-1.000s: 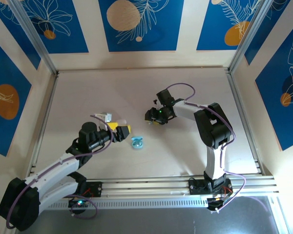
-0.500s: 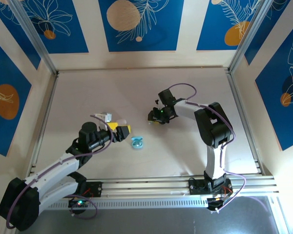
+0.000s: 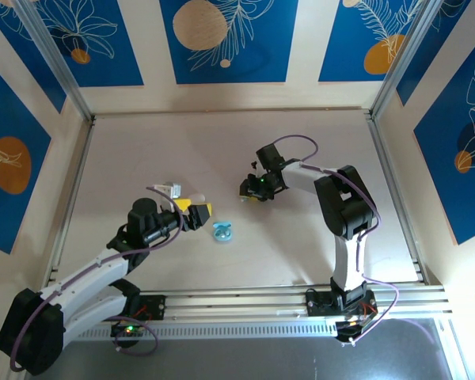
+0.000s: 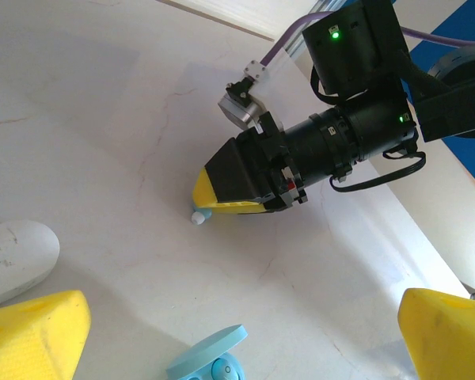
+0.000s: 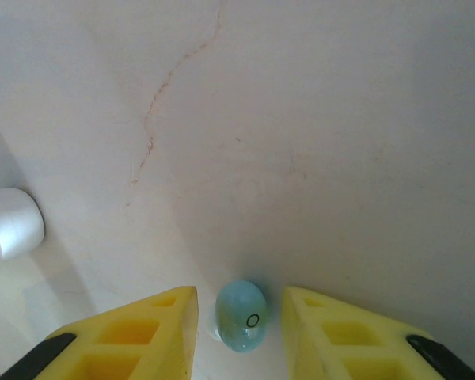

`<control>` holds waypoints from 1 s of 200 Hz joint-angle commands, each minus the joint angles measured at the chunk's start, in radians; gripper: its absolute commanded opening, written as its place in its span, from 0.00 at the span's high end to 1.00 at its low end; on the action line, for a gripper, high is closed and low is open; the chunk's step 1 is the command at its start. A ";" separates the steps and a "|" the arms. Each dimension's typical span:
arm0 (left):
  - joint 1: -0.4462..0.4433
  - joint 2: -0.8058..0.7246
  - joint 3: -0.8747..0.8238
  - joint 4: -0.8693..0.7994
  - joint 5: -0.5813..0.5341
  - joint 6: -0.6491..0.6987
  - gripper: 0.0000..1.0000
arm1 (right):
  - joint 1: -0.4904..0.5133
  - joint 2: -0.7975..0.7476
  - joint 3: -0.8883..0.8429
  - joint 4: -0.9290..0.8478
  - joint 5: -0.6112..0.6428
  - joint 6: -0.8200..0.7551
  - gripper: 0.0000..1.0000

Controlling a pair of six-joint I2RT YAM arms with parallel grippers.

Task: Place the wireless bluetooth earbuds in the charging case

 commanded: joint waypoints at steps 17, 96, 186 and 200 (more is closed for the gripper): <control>0.010 -0.008 -0.007 -0.009 -0.008 -0.004 0.00 | 0.028 0.040 0.022 -0.007 -0.036 0.003 0.67; 0.010 -0.013 -0.006 -0.014 -0.009 -0.004 0.00 | 0.035 0.046 0.024 -0.011 -0.037 0.005 0.72; 0.010 -0.021 -0.007 -0.017 -0.008 -0.005 0.00 | 0.035 0.031 0.010 -0.001 -0.029 0.020 0.83; 0.010 -0.022 -0.006 -0.017 -0.009 -0.004 0.00 | 0.034 0.018 0.005 0.000 -0.024 0.023 0.85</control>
